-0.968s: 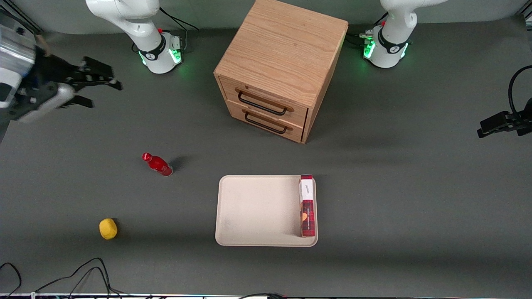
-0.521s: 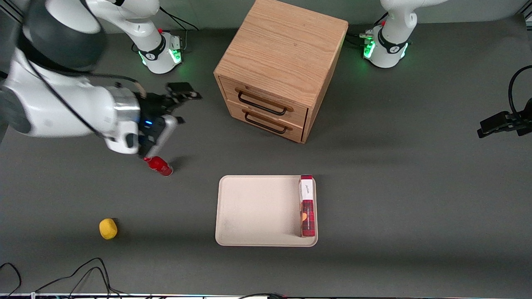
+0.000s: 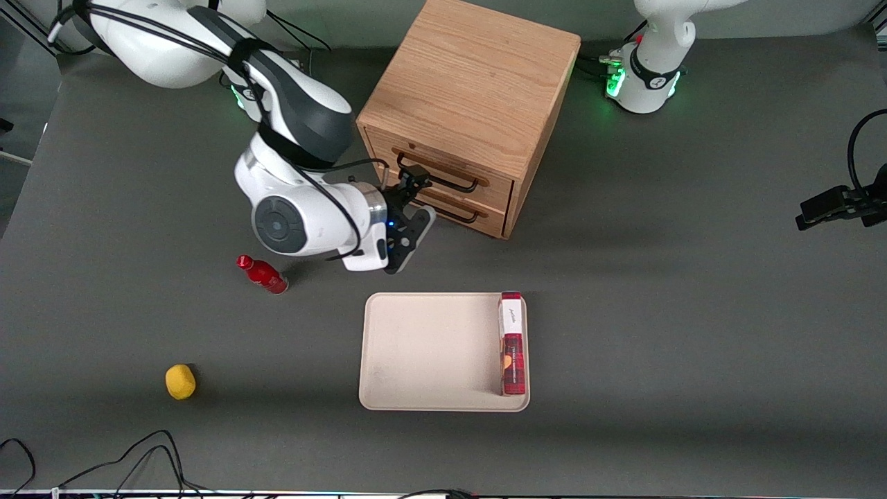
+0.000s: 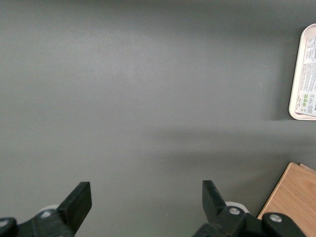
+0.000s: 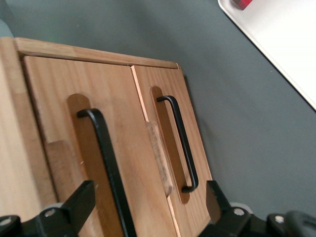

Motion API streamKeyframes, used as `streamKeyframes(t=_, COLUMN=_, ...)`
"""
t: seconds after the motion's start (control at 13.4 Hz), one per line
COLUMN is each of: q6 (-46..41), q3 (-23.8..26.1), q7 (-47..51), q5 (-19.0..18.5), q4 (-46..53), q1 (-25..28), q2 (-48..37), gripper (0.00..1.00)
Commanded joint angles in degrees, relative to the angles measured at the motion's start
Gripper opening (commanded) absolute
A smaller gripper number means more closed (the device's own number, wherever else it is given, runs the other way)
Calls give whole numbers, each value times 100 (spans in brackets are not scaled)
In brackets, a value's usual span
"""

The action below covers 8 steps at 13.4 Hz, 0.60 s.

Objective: Open upper drawer

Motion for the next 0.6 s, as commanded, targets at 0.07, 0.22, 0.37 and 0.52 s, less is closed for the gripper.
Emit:
streamKeyframes(t=0.07, q6=211, q3=176, q7=-31, q5=-169, q4=-405, q1=-48, q2=-108, gripper=100)
streamKeyframes(t=0.22, q6=299, q3=228, q7=-22, q5=-196, q4=-529, q1=-48, q2=-126, gripper=100)
streamKeyframes(t=0.37, q6=404, q3=299, q7=-14, q5=-196, q4=-722, q1=-57, q2=-187, gripper=100)
streamKeyframes(t=0.52, q6=545, q3=308, q7=-14, q5=-196, q4=-933, q1=-57, q2=-292, gripper=100)
